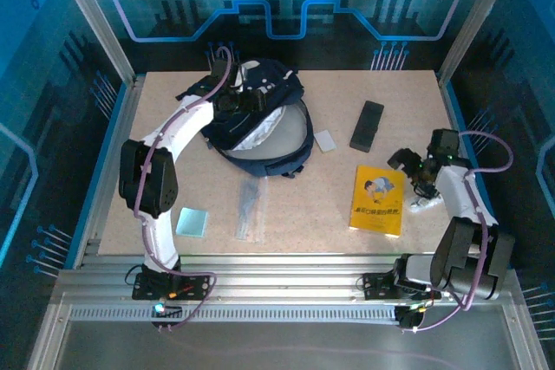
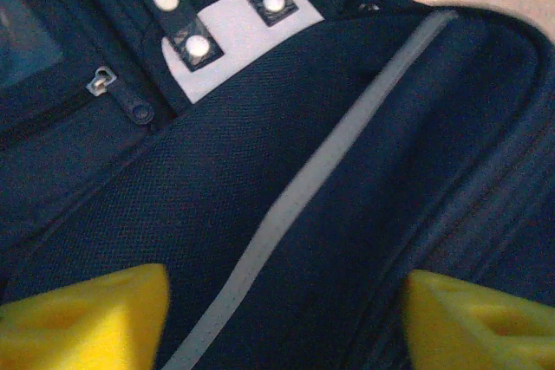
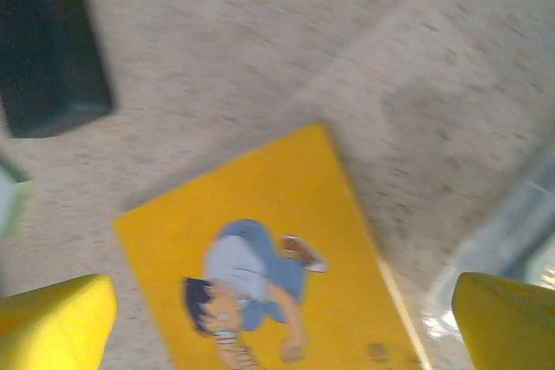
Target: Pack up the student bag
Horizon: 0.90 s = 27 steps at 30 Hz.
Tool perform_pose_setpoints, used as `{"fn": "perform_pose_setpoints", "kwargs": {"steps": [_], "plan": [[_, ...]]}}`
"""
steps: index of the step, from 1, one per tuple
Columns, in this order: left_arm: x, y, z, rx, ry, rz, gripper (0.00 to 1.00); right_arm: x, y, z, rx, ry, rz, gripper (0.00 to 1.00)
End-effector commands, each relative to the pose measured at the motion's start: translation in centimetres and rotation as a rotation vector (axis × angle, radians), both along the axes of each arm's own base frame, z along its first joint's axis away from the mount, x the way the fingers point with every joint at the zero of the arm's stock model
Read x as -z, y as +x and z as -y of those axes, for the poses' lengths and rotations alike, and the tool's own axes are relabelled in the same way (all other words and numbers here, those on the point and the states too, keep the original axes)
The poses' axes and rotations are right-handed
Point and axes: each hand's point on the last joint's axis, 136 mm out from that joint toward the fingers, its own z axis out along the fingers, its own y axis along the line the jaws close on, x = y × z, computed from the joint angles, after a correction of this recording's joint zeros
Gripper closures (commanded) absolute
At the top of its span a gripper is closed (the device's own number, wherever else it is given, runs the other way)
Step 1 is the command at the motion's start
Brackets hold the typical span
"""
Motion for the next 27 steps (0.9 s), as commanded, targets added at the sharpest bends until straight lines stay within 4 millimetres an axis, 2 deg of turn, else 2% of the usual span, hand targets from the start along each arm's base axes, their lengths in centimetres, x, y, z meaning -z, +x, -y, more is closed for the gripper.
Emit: {"fn": "perform_pose_setpoints", "kwargs": {"steps": [1, 4, 7, 10, 12, 15, 18, 21, 25, 27], "plan": [[-3.1, -1.5, -0.6, -0.036, 0.012, 0.050, 0.24, 2.0, -2.0, -0.3, -0.006, 0.029, -0.066, 0.01], [-3.8, -3.8, 2.0, 0.013, 0.011, 0.074, 0.23, 3.4, -2.6, -1.8, -0.038, 0.106, -0.081, 0.02], [-3.7, -6.4, 5.5, 0.073, -0.039, 0.081, 0.23, 4.5, -3.2, -3.3, -0.066, 0.174, -0.099, 0.04], [-2.4, -9.2, 9.1, 0.132, -0.101, 0.055, 0.23, 5.0, -3.5, -4.8, -0.099, 0.228, -0.103, 0.05], [-1.2, -11.1, 11.8, 0.180, -0.171, 0.016, 0.23, 4.7, -3.2, -6.3, -0.130, 0.280, -0.084, 0.06], [1.0, -13.4, 14.9, 0.228, -0.218, -0.051, 0.23, 3.9, -2.6, -8.6, -0.188, 0.314, -0.059, 0.08], [2.8, -15.2, 17.3, 0.271, -0.215, -0.104, 0.24, 3.1, -2.1, -10.3, -0.236, 0.300, -0.052, 0.08], [4.2, -16.5, 19.2, 0.312, -0.223, -0.159, 0.24, 2.6, -1.9, -11.0, -0.251, 0.273, -0.059, 0.09], [6.1, -18.3, 20.6, 0.343, -0.218, -0.237, 0.24, 2.2, -2.2, -12.3, -0.296, 0.279, -0.061, 0.10], [7.1, -19.1, 20.9, 0.347, -0.226, -0.281, 0.25, 2.5, -3.1, -11.7, -0.309, 0.224, -0.108, 0.10]]}}
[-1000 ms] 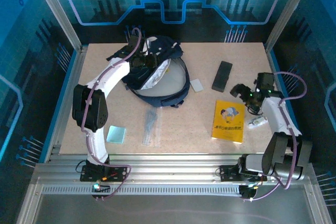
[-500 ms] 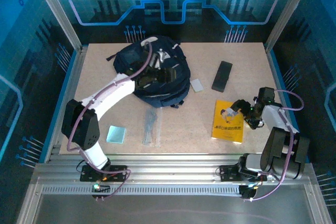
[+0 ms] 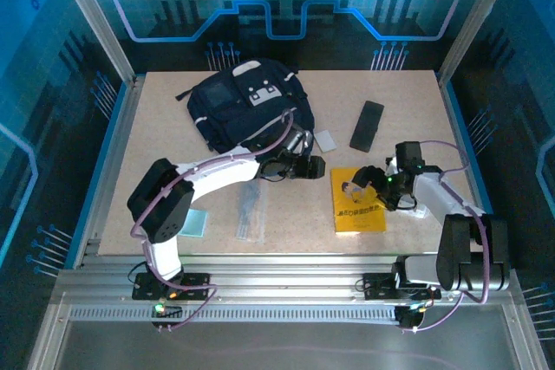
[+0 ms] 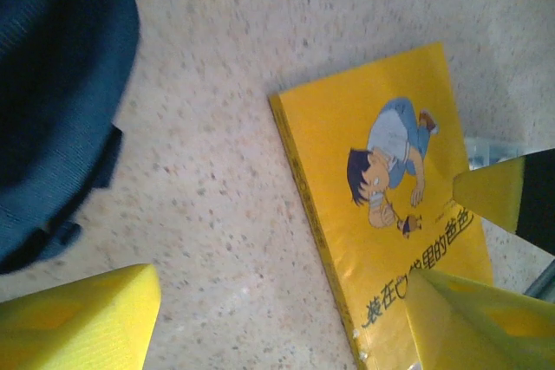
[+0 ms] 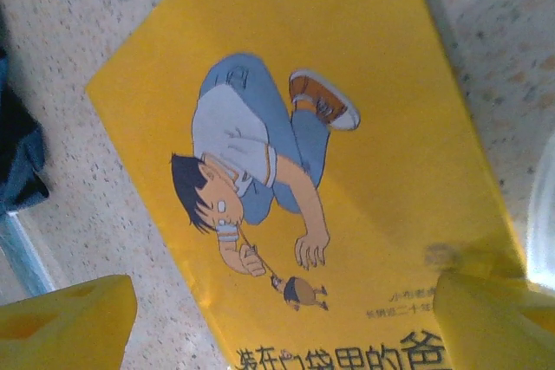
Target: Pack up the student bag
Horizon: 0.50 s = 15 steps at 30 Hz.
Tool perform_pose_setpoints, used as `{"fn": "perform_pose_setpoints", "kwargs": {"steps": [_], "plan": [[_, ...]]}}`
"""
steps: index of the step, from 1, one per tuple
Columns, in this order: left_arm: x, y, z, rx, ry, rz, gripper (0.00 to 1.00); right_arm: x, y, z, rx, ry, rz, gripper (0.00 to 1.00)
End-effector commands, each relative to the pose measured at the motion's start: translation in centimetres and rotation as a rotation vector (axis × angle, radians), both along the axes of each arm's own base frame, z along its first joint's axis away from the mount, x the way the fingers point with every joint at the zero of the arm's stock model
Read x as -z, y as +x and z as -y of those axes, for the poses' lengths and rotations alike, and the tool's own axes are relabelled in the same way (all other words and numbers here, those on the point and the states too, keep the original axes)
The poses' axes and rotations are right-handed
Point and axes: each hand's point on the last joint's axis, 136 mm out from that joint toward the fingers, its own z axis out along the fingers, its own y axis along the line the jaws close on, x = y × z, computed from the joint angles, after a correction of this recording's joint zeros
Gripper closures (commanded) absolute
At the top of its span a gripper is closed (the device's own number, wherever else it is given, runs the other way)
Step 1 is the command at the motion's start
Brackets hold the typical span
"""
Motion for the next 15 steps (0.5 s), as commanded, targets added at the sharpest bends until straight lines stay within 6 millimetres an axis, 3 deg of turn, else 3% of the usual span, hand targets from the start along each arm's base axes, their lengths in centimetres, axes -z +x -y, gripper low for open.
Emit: {"fn": "perform_pose_setpoints", "kwargs": {"steps": [1, 4, 9, 15], "plan": [[0.9, -1.4, 1.2, 0.017, -0.035, -0.085, 0.25, -0.4, -1.3, 0.9, -0.017, -0.089, -0.054, 0.10], [1.9, -2.0, 1.2, 0.018, -0.026, -0.117, 0.25, -0.1, -2.9, 3.4, 0.016, -0.234, -0.094, 0.08], [2.9, -2.8, 1.9, 0.047, -0.030, -0.157, 0.25, 1.1, -3.6, 5.0, 0.028, -0.328, -0.117, 0.00], [4.4, -3.7, 2.2, 0.080, -0.016, -0.200, 0.27, 2.7, -2.4, 1.5, -0.066, -0.156, -0.084, 0.02]]}}
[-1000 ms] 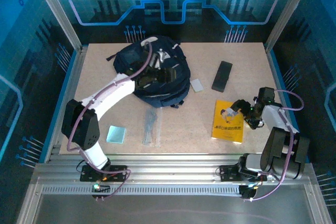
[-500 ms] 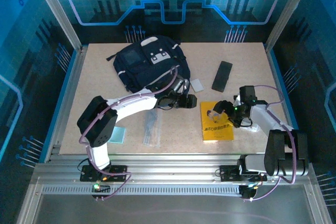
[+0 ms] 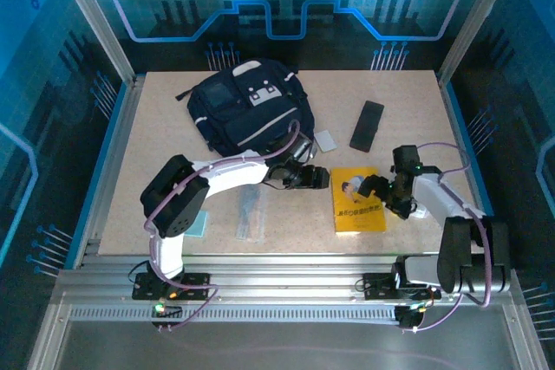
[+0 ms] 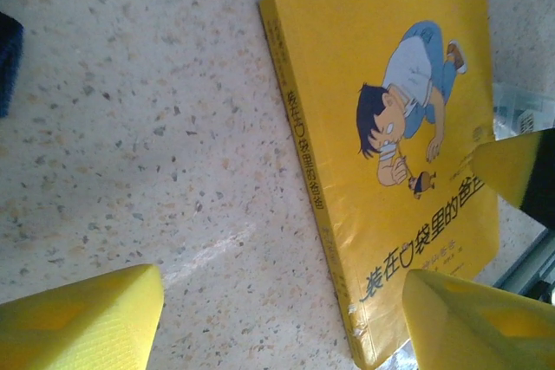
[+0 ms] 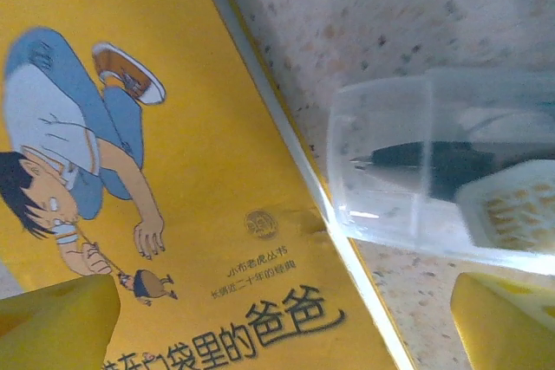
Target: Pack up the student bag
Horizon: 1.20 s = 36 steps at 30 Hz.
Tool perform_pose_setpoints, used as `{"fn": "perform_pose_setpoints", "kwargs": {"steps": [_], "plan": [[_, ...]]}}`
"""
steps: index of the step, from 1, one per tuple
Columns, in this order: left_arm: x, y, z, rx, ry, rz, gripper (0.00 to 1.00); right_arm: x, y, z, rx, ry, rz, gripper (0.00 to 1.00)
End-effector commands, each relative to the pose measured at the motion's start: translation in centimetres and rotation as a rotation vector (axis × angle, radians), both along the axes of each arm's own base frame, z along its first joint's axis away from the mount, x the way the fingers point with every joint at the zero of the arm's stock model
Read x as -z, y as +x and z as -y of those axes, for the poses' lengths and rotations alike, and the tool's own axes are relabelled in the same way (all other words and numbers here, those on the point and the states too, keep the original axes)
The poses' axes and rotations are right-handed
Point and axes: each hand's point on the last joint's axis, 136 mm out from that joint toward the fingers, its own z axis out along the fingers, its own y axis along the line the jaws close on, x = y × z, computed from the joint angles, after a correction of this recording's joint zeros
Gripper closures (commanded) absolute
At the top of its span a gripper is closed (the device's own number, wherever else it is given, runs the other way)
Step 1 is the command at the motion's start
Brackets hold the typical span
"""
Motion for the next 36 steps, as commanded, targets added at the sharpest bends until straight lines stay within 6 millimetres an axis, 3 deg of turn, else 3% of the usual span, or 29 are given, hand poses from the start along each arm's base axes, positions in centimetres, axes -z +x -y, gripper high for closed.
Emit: {"fn": "perform_pose_setpoints", "kwargs": {"steps": [1, 8, 15, 20, 22, 25, 31, 36], "plan": [[1.2, -1.4, 0.4, 0.036, 0.002, -0.058, 0.28, 0.4, 0.4, -2.4, -0.077, 0.091, 0.026, 0.03], [2.7, -1.8, 0.3, 0.057, 0.044, -0.091, 0.33, -2.8, 1.3, -6.9, -0.156, 0.265, 0.126, 0.10], [4.3, -1.3, 0.3, 0.066, 0.095, -0.094, 0.34, -2.1, 2.7, -5.6, -0.190, 0.157, 0.149, 0.11], [5.2, -1.6, 0.8, 0.084, 0.108, -0.121, 0.48, -1.0, 3.9, -5.7, -0.220, 0.134, 0.134, 0.14], [5.5, -1.8, 0.8, 0.088, 0.118, -0.123, 0.49, -0.9, 3.9, -6.2, -0.236, 0.150, 0.134, 0.17], [6.2, -2.0, 0.8, 0.090, 0.138, -0.135, 0.49, -1.8, 3.8, -7.3, -0.261, 0.190, 0.149, 0.25], [6.9, -2.1, 0.8, 0.090, 0.157, -0.148, 0.49, -5.6, 3.0, -8.3, -0.280, 0.235, 0.234, 0.37], [7.1, -2.0, 0.9, 0.094, 0.160, -0.148, 0.50, -5.7, 3.0, -9.4, -0.294, 0.304, 0.251, 0.47]]}}
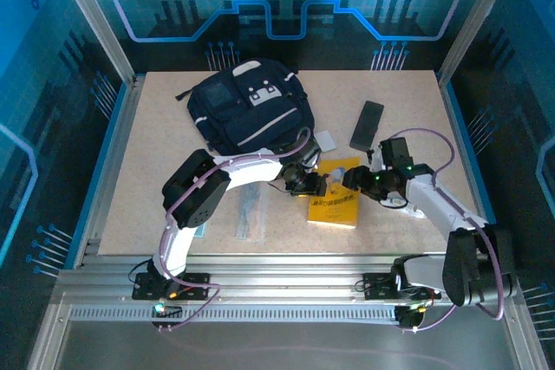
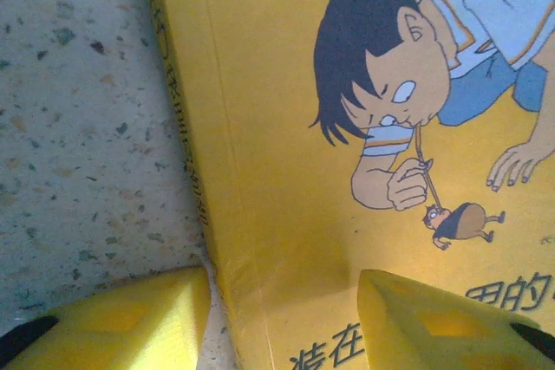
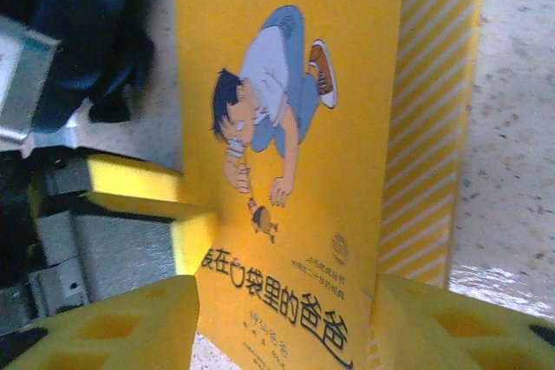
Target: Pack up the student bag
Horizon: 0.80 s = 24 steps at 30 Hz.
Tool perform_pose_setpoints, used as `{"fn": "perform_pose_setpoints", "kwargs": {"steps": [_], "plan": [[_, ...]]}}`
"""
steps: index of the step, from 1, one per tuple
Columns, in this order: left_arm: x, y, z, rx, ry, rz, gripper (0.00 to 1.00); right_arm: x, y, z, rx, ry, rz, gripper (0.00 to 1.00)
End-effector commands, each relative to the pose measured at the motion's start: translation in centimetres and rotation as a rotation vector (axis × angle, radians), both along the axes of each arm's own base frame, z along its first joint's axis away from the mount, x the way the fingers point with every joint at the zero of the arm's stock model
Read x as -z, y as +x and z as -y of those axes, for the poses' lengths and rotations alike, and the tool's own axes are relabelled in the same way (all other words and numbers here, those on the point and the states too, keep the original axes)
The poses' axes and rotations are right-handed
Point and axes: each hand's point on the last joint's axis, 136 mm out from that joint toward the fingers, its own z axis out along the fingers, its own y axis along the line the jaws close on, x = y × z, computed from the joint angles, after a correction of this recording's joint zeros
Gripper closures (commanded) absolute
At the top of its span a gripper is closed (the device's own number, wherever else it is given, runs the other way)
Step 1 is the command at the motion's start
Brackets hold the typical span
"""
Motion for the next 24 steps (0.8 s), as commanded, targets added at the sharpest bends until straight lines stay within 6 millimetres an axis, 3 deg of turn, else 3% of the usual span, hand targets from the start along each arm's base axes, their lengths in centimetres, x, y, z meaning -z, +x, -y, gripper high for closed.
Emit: {"fn": "perform_pose_setpoints", "kwargs": {"steps": [1, 8, 12, 14, 15, 20, 24], "plan": [[2.3, -1.3, 0.5, 0.046, 0.034, -0.031, 0.50, 0.0, -0.1, -1.7, -0.045, 0.083, -0.016, 0.49], [2.4, -1.3, 0.3, 0.037, 0.041, -0.030, 0.50, 1.8, 0.2, -2.9, -0.066, 0.148, -0.062, 0.60], [2.0, -1.0, -0.1, 0.018, 0.038, -0.022, 0.50, 1.7, 0.3, -2.9, -0.066, 0.146, -0.061, 0.78], [0.9, -0.3, -0.6, -0.016, 0.012, 0.007, 0.46, 1.2, 0.5, -2.9, -0.070, 0.142, -0.049, 0.97], [0.1, 0.3, -0.8, -0.040, -0.015, 0.019, 0.42, 0.8, 0.6, -2.8, -0.068, 0.141, -0.039, 1.00], [-4.4, 3.4, -2.1, -0.169, -0.239, 0.074, 0.27, -2.0, 1.7, -3.7, -0.086, 0.203, 0.022, 1.00], [-6.0, 5.0, -3.1, -0.259, -0.362, 0.103, 0.18, -4.9, 2.8, -5.0, -0.107, 0.304, 0.081, 1.00]]}}
